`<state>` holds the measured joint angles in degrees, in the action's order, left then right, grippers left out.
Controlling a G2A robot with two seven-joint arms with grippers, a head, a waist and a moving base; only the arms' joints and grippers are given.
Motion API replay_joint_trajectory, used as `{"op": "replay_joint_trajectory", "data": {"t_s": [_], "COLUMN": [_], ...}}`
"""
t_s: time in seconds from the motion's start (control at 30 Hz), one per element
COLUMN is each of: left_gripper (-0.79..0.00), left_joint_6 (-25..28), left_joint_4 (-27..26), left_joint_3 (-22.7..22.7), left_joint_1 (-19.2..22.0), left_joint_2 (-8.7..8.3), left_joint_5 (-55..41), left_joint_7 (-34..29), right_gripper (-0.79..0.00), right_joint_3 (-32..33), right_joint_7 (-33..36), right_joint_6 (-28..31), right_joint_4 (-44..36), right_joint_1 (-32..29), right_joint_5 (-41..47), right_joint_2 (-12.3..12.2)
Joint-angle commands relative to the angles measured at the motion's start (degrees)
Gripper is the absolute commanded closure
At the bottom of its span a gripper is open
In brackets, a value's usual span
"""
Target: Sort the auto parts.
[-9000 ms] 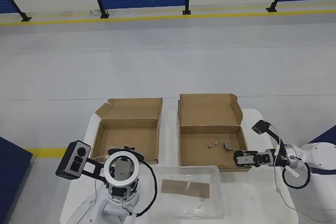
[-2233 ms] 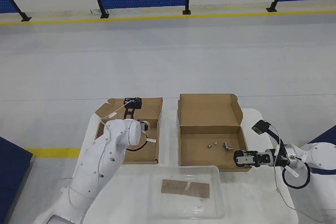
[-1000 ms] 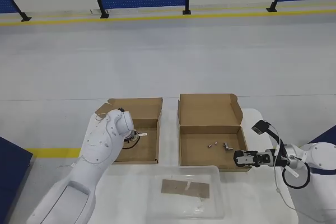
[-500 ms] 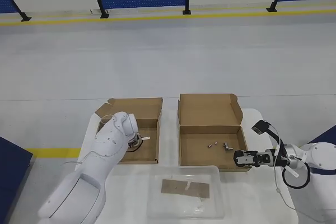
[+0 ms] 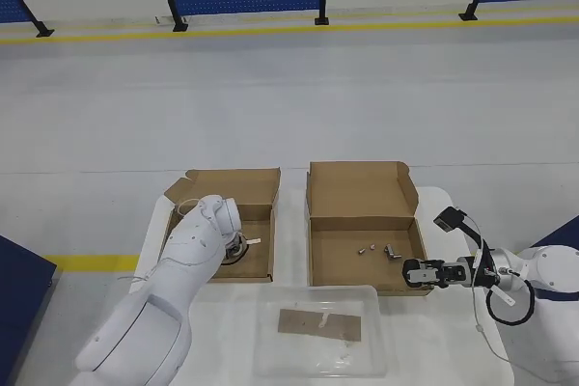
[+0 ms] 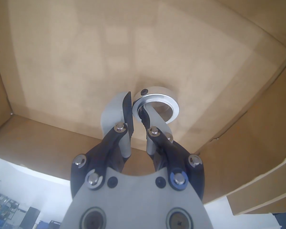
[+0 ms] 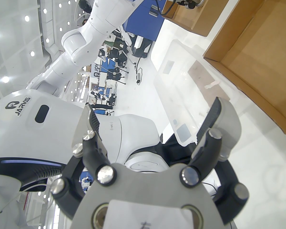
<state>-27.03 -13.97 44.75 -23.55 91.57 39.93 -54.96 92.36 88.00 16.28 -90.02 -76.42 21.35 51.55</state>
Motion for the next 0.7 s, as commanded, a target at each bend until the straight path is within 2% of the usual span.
{"op": "replay_joint_trajectory", "data": {"t_s": [0.0, 0.27, 0.3, 0.37, 0.43, 0.47, 0.53, 0.67], "left_gripper": [0.000, -0.009, -0.080, -0.169, -0.336, -0.379, -0.391, -0.686], "left_joint_6": [0.0, 0.7, 0.8, 0.9, 1.0, 1.0, 1.2, 1.6], "left_joint_4": [0.6, 2.2, 2.3, 2.6, 2.8, 2.9, 3.1, 3.2], "left_joint_3": [0.0, 0.3, 0.3, 0.4, 0.6, 0.7, 0.9, 1.7], "left_joint_1": [0.1, 0.6, 0.7, 0.8, 1.0, 1.1, 1.2, 1.8], "left_joint_2": [0.21, 0.74, 0.78, 0.84, 0.87, 0.88, 0.84, 0.70], "left_joint_5": [-0.1, -0.4, -0.4, -0.5, -0.6, -0.7, -1.1, -2.1], "left_joint_7": [0.0, 0.2, 0.3, 0.4, 0.6, 0.8, 1.0, 1.6], "right_gripper": [-0.785, -0.785, -0.785, -0.785, -0.785, -0.785, -0.785, -0.785], "right_joint_3": [0.0, 0.0, 0.0, 0.0, 0.0, 0.0, 0.0, 0.0], "right_joint_7": [0.0, 0.0, 0.0, 0.0, 0.0, 0.0, 0.0, 0.0], "right_joint_6": [0.0, 0.0, 0.0, 0.0, 0.0, 0.0, 0.0, 0.0], "right_joint_4": [0.0, 0.0, 0.0, 0.0, 0.0, 0.0, 0.0, 0.0], "right_joint_1": [0.0, 0.0, 0.0, 0.0, 0.0, 0.0, 0.0, 0.0], "right_joint_5": [0.0, 0.0, 0.0, 0.0, 0.0, 0.0, 0.0, 0.0], "right_joint_2": [0.0, 0.0, 0.0, 0.0, 0.0, 0.0, 0.0, 0.0]}}
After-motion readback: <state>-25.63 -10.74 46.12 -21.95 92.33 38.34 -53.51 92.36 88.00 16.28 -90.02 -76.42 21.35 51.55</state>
